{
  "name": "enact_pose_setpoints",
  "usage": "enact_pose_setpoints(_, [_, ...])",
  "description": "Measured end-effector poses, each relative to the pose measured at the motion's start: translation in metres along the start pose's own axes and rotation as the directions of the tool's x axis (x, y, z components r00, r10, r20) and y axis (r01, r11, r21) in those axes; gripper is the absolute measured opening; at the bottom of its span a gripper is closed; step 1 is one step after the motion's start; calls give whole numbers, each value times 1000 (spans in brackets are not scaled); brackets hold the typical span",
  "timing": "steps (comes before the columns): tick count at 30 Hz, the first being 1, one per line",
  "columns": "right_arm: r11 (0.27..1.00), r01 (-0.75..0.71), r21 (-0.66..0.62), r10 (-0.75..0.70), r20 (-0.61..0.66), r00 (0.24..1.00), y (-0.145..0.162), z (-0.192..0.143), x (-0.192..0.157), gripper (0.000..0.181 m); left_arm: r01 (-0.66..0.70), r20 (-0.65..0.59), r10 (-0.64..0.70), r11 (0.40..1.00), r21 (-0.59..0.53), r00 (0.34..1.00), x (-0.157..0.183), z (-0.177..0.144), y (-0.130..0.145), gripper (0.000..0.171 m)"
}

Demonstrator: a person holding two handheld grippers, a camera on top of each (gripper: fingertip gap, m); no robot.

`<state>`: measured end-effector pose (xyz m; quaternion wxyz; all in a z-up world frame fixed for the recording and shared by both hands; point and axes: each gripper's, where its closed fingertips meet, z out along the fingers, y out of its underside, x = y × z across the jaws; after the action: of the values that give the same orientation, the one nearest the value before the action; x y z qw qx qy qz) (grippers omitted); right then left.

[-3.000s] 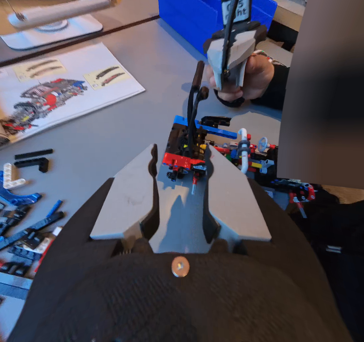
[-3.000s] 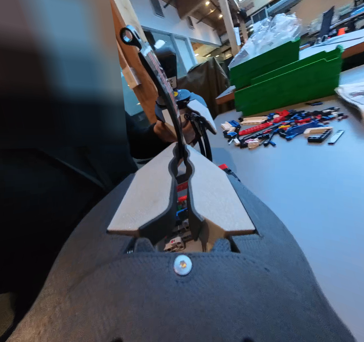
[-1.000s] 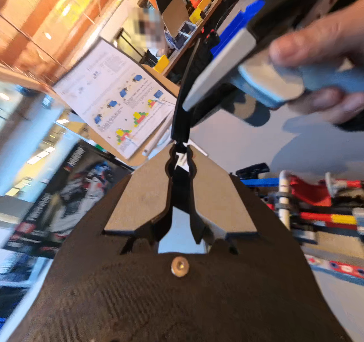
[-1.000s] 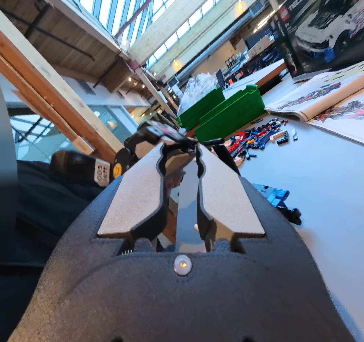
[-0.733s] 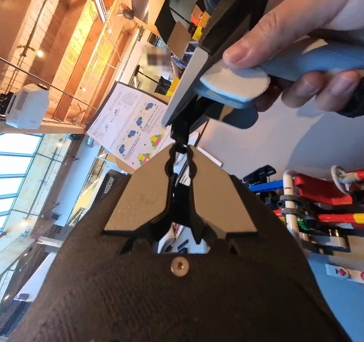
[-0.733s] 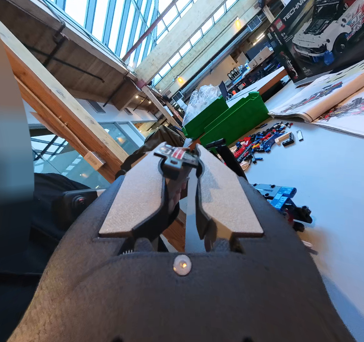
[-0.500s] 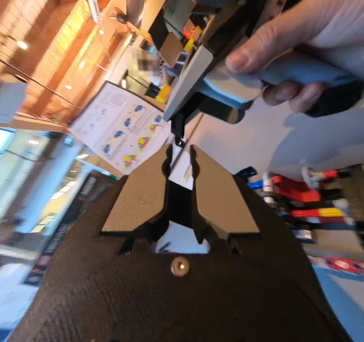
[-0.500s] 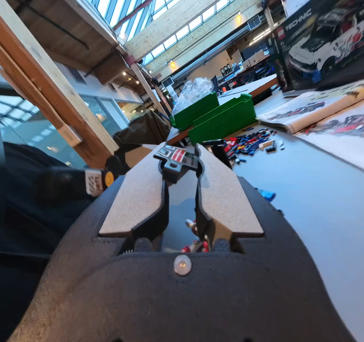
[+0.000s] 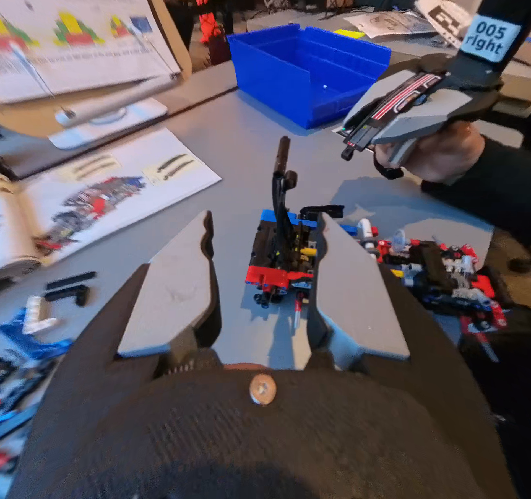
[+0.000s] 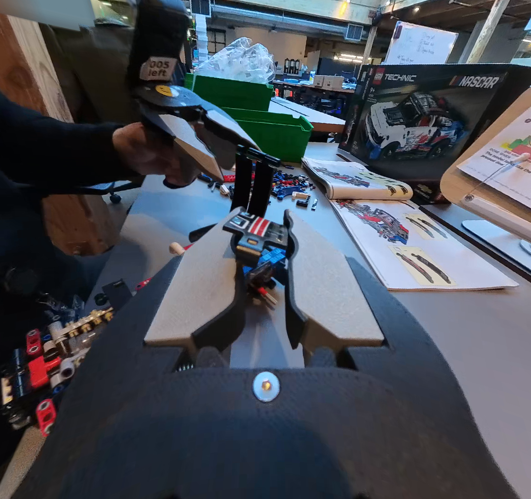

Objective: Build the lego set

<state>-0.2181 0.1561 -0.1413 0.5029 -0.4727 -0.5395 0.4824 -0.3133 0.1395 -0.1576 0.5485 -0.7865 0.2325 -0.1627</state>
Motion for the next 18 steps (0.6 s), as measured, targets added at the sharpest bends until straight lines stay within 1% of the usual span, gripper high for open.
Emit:
enact_pose_setpoints(3, [1000,-6,-21,5,-19,1000,5,0,8,22,116,-56,-116,993,0,992,7,20,4,60])
enact_pose_setpoints(4, [1000,-16,-24,16,-21,1000,6,0,10,23,130,-53,-130,992,-2,990,8,26,6,58])
enact_pose_setpoints(5, [999,-29,-22,28,-17,999,7,0,11,22,127,-36,-128,992,-9,991,7,30,9,52])
enact_pose_setpoints(6, [999,-38,-18,38,-11,999,7,0,11,22,118,-6,-118,993,-14,993,4,34,11,43])
enact_pose_setpoints(7, [999,-44,-15,44,-7,999,6,0,11,22,101,20,-100,995,-15,995,2,35,13,28])
enact_pose_setpoints(9, [999,-43,-19,43,-10,999,6,0,13,22,66,34,-66,998,-5,997,4,36,13,6])
enact_pose_setpoints(10, [999,-41,-24,41,-11,999,6,0,13,22,70,47,-70,998,2,996,4,36,12,3])
enact_pose_setpoints(13, [999,-27,-29,27,-6,1000,4,0,14,22,85,113,-85,996,5,990,0,33,13,3])
enact_pose_setpoints(16, [997,-37,-63,37,12,999,5,5,17,22,111,224,-112,994,20,968,-10,24,15,2])
enact_pose_setpoints(18, [994,-40,-104,42,22,999,9,12,20,22,151,299,-158,987,47,941,-17,15,18,2])
